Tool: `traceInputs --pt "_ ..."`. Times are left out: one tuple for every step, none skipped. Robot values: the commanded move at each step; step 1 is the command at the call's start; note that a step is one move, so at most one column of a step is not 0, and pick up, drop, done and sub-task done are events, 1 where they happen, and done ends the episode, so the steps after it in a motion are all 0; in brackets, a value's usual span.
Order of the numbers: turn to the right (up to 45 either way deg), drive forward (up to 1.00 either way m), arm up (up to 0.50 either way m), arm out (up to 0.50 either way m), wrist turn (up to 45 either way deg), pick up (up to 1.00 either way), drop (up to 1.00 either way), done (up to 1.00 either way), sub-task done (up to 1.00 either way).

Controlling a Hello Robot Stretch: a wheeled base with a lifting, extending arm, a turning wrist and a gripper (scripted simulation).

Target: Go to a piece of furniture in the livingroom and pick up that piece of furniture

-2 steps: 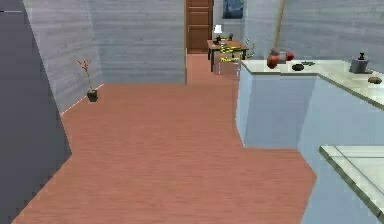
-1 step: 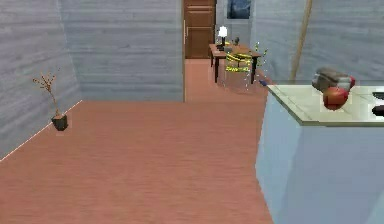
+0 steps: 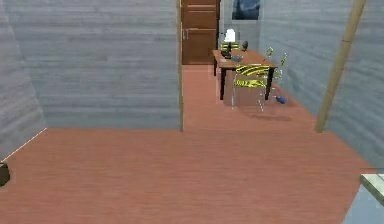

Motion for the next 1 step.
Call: traceInputs --pt "3.0 0.0 0.0 0.0 0.0 0.0 0.0 0.0 0.0"
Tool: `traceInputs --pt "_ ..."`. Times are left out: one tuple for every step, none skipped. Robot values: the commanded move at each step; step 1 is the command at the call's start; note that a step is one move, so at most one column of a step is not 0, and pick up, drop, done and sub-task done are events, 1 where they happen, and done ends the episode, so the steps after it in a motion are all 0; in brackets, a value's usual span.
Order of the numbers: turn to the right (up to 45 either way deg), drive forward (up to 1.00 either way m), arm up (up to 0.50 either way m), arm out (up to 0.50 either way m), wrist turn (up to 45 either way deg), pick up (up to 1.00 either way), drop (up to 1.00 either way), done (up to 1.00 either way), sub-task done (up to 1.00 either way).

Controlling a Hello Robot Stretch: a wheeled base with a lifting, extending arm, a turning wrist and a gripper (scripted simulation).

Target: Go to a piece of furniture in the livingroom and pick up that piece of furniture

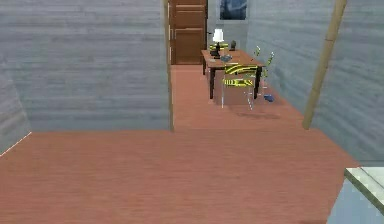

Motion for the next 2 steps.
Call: traceInputs --pt "0.0 0.8 0.0 0.0 0.0 0.0 0.0 0.0 0.0" --pt "6.0 0.0 0.0 0.0 0.0 0.0 0.0 0.0 0.0"
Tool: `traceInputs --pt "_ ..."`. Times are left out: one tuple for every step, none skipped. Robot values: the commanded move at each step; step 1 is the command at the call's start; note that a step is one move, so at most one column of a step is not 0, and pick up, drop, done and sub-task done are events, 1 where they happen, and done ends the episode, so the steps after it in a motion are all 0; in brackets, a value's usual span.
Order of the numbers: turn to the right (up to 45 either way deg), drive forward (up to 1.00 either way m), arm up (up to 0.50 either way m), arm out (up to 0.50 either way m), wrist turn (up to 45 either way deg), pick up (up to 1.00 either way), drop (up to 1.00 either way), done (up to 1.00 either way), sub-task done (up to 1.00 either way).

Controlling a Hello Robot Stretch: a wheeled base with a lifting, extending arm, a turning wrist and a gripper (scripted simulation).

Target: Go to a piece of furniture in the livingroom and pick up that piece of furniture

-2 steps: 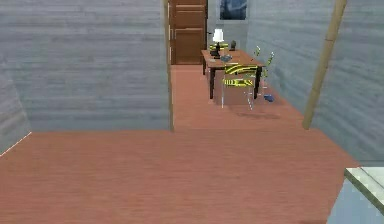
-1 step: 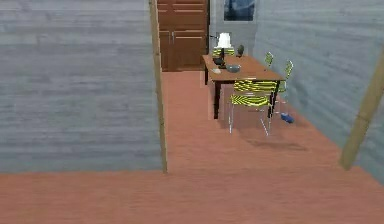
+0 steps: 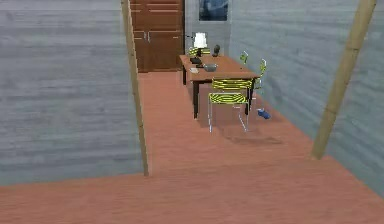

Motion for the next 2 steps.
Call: traceInputs --pt "0.0 1.0 0.0 0.0 0.0 0.0 0.0 0.0 0.0" --pt "0.0 0.45 0.0 0.0 0.0 0.0 0.0 0.0 0.0"
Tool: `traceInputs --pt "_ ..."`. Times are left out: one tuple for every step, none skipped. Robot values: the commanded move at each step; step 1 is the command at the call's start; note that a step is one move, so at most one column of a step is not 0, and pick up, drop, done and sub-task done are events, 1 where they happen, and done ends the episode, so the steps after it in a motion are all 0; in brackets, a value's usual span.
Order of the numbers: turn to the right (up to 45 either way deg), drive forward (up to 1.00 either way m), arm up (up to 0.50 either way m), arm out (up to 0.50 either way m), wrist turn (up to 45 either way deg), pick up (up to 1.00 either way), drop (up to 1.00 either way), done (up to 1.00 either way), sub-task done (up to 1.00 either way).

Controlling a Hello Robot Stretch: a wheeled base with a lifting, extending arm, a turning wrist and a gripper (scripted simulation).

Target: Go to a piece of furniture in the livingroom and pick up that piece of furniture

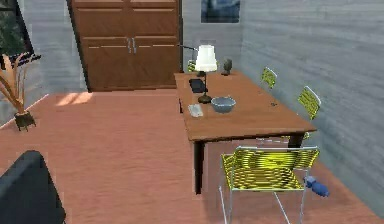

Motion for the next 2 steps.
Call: traceInputs --pt "-21.0 0.0 0.0 0.0 0.0 0.0 0.0 0.0 0.0" --pt "0.0 0.6 0.0 0.0 0.0 0.0 0.0 0.0 0.0"
